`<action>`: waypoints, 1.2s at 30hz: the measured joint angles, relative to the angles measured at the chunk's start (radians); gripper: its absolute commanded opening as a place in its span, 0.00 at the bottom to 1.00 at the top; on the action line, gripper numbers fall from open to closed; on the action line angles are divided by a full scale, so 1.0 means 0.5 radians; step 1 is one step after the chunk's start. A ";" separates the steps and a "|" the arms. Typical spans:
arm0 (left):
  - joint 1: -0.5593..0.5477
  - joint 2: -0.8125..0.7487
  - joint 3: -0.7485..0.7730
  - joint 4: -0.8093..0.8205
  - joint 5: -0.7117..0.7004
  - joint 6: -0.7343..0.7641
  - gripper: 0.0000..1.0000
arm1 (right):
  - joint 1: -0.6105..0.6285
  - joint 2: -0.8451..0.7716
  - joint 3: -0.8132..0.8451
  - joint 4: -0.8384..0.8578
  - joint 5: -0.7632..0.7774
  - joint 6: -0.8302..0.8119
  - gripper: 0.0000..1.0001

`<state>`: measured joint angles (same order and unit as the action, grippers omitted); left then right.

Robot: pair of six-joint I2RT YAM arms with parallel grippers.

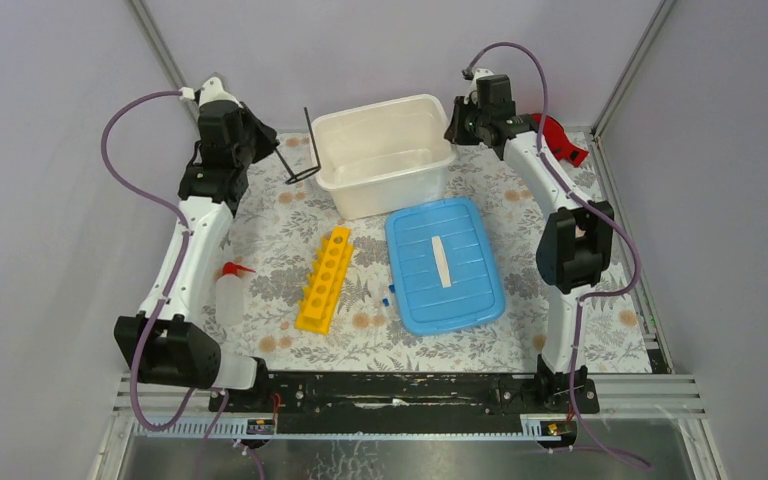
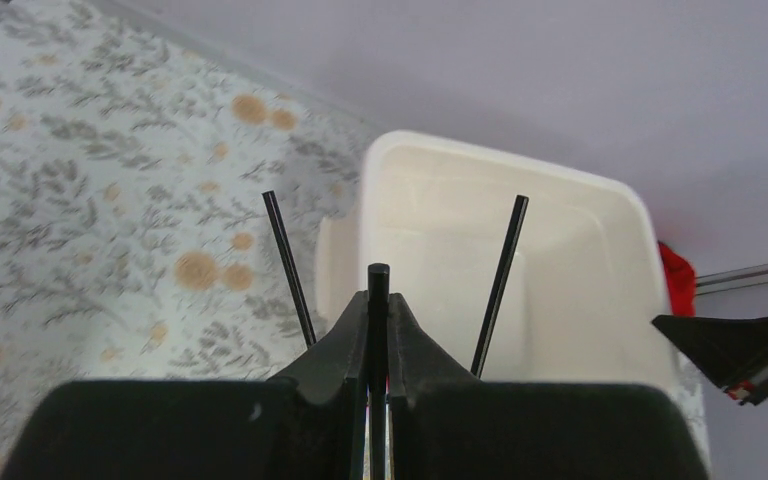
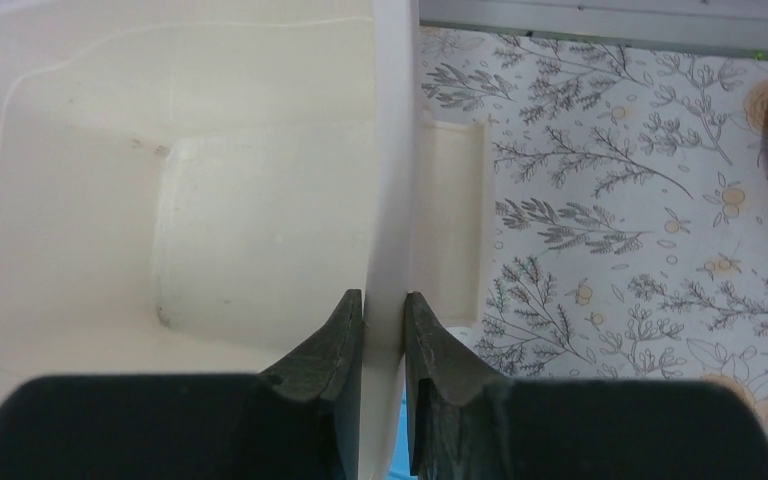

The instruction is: Organize the chemistry lab equipment

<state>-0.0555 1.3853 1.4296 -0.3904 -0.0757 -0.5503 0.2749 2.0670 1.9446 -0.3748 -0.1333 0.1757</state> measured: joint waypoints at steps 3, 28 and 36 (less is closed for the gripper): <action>-0.026 0.044 0.033 0.137 0.069 -0.018 0.00 | 0.000 0.032 0.066 -0.004 -0.041 -0.031 0.00; -0.397 0.988 0.594 0.291 0.098 0.076 0.00 | -0.001 0.214 0.179 0.000 -0.108 -0.073 0.00; -0.397 1.287 0.922 0.060 -0.055 0.088 0.07 | -0.001 0.258 0.239 -0.002 -0.108 -0.074 0.00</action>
<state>-0.2539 2.0289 1.8904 -0.3603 -0.1032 -0.5064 0.2745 2.1960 2.0640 -0.3756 -0.1871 0.1387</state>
